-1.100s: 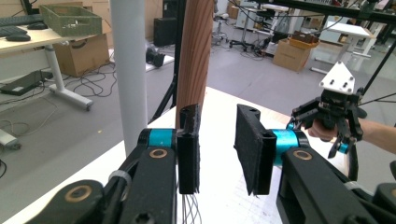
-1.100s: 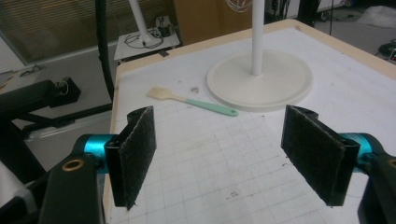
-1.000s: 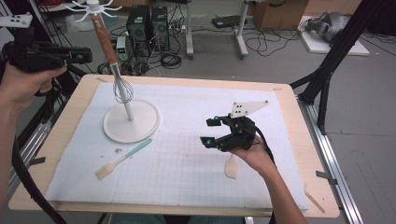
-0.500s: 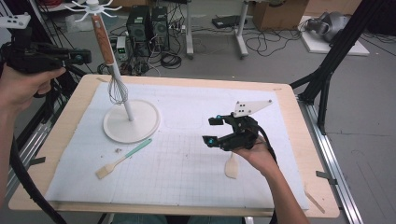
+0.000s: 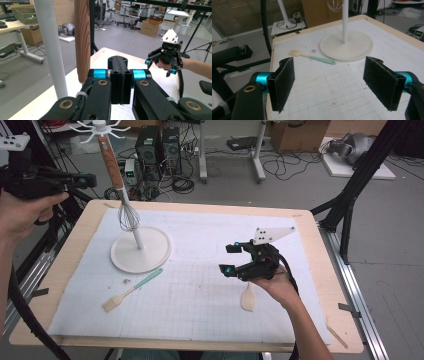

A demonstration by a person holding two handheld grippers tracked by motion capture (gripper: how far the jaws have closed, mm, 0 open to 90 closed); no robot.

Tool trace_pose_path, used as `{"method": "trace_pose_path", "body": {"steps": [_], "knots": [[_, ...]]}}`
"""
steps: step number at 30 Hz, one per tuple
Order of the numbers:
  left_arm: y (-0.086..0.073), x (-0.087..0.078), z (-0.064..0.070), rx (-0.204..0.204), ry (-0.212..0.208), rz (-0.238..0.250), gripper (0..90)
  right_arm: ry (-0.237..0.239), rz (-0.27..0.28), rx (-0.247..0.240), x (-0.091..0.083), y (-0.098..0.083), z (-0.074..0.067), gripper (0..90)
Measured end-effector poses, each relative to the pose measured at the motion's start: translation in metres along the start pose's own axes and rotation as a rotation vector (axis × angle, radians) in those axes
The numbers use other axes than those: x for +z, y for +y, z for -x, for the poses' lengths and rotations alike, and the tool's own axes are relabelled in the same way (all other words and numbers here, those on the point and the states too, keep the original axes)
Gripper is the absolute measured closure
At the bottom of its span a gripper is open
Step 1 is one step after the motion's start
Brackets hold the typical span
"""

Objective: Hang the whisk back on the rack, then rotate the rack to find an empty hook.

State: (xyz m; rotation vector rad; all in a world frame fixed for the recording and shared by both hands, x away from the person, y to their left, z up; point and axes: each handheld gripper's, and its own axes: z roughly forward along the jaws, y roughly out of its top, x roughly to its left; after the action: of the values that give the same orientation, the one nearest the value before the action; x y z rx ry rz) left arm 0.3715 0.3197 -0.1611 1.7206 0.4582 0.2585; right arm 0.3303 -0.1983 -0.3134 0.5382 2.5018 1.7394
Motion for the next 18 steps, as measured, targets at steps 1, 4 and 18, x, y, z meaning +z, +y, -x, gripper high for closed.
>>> {"method": "trace_pose_path", "body": {"steps": [1,4,18], "knots": [[0.000,0.000,0.000,0.001,0.002,0.000,89.5,0.000,0.001,-0.002,0.000,0.000,0.000,24.4],[0.001,-0.001,0.000,0.002,-0.001,0.002,89.5,0.002,0.003,-0.009,0.000,0.000,0.000,24.4],[0.012,-0.002,-0.002,0.008,0.001,0.023,89.5,0.002,0.003,-0.004,-0.002,0.001,0.000,24.4]]}}
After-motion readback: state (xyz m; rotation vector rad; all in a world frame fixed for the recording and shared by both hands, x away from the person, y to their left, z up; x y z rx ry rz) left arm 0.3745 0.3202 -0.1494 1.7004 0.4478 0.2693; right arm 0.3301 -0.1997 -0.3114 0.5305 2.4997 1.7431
